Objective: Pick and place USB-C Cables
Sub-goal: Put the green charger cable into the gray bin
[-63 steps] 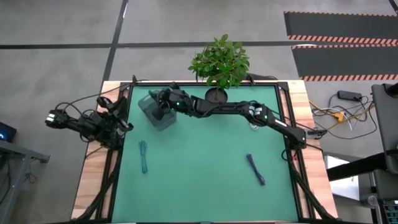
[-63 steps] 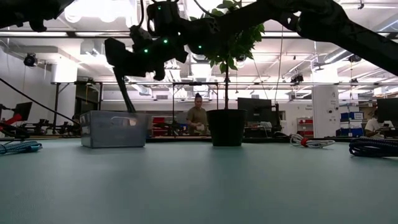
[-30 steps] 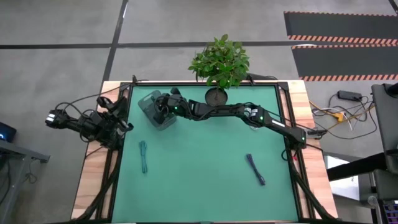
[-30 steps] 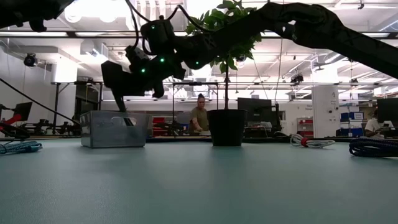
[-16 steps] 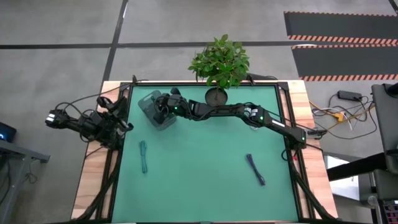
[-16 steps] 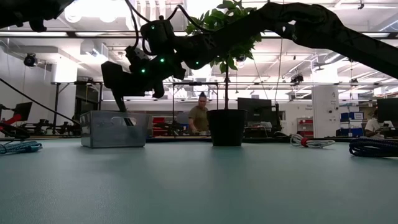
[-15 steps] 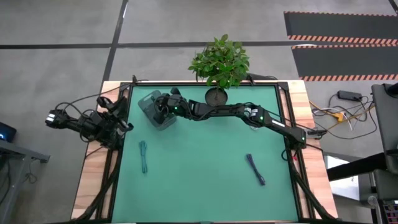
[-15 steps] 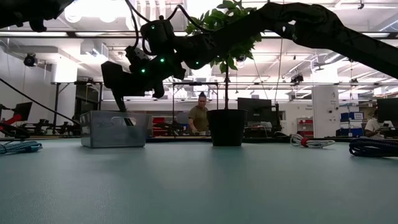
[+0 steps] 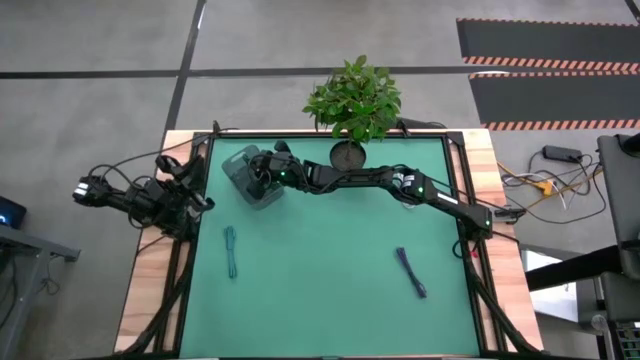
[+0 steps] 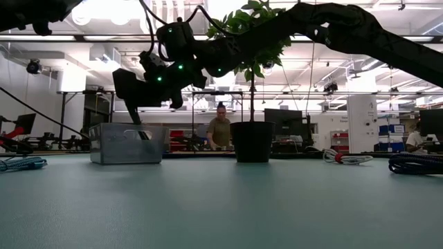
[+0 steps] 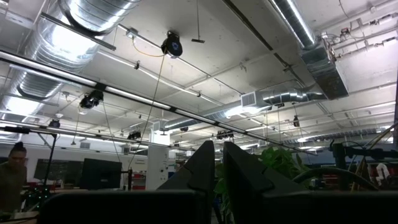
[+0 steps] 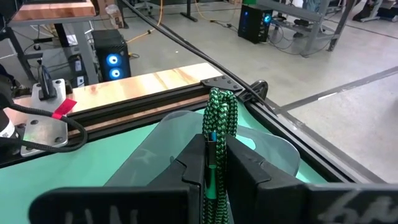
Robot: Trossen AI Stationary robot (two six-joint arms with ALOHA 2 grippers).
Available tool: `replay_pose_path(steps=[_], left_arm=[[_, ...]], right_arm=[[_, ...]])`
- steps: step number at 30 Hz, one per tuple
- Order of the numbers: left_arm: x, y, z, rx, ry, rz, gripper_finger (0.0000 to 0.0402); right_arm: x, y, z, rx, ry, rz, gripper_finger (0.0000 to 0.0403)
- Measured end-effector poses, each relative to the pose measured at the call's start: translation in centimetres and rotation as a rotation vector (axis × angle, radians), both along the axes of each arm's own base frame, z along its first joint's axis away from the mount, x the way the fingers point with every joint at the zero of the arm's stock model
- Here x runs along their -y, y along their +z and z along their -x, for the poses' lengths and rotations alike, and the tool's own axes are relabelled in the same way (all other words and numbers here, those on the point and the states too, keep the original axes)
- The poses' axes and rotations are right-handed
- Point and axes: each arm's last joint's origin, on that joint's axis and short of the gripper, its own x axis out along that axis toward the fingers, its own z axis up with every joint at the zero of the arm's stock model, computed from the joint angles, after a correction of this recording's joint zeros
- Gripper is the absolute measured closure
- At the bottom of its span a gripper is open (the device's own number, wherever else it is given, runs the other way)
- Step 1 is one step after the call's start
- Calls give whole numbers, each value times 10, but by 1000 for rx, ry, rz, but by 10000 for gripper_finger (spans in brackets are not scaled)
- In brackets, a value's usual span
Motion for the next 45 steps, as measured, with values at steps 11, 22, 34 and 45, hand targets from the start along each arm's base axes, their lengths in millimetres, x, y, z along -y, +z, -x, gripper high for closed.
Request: replay_pose_path(steps=[11,22,34,45], left_arm=[[0,0,0,0,-1,0,382],[0,0,0,1,-2,2,382],[0,0,0,1,-2,2,382],[0,0,0,1,-2,2,382]], right_arm=[[0,0,0,1,-1,-2,370],[1,0,0,5,-4,-10,350],[1,0,0,5,-5,-10,342],[1,1,0,6,-6,-9,329]])
